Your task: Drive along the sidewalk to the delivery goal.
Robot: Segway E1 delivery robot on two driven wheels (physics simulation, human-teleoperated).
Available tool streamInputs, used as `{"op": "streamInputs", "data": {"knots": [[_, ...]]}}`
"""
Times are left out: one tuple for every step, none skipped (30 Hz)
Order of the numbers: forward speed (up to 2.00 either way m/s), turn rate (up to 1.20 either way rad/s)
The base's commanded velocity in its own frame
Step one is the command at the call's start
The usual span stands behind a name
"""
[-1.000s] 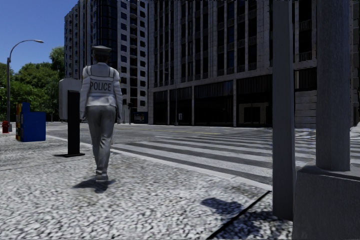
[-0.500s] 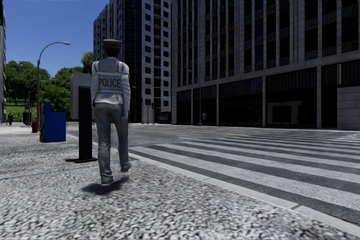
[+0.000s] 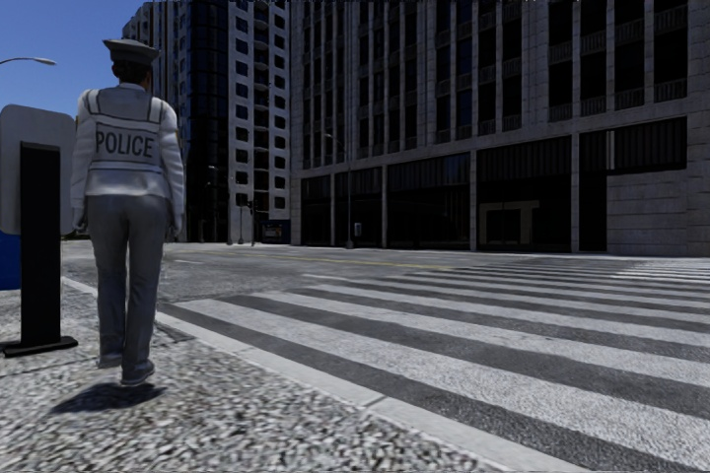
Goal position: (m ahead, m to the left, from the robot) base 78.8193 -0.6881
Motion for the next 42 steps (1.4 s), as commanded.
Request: {"op": "streamInputs", "data": {"knots": [[1.58, -0.55], [1.58, -0.58], [1.58, -0.58], [1.58, -0.58], [1.58, -0.58], [1.58, -0.58], [1.58, -0.54], [1.58, -0.54], [1.58, -0.53], [1.58, -0.51], [1.58, -0.49], [1.58, -0.49], [1.58, -0.47], [1.58, -0.47], [1.58, -0.42], [1.58, -0.36], [1.58, -0.36], [1.58, -0.32], [1.58, -0.28], [1.58, -0.27], [1.58, -0.27], [1.58, -0.27], [1.58, -0.26], [1.58, -0.26], [1.58, -0.26], [1.58, -0.26], [1.58, -0.26], [1.58, -0.25], [1.58, -0.25], [1.58, -0.24], [1.58, -0.23], [1.58, -0.23], [1.58, -0.23], [1.58, -0.23], [1.58, -0.23], [1.58, -0.23], [1.58, -0.23], [1.58, -0.23], [1.58, -0.23], [1.58, -0.23], [1.58, -0.23], [1.58, -0.23]]}}
